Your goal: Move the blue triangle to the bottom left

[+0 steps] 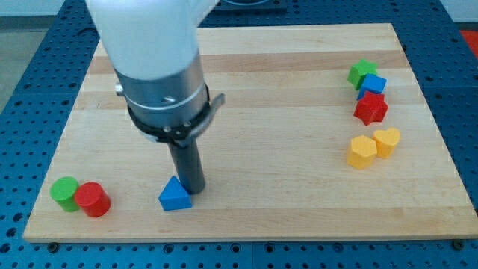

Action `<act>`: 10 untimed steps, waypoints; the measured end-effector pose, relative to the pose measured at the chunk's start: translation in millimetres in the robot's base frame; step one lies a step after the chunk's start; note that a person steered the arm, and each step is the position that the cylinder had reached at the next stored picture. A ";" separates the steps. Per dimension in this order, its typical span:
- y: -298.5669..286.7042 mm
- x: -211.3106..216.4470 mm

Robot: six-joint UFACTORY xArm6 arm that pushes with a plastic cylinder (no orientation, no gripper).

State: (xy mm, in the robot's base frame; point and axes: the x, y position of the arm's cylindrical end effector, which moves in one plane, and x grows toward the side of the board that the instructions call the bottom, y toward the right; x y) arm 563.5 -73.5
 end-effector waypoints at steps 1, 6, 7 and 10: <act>1.7 22.2; -79.5 16.9; -84.9 -2.4; -79.9 55.3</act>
State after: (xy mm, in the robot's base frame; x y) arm 618.7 -153.4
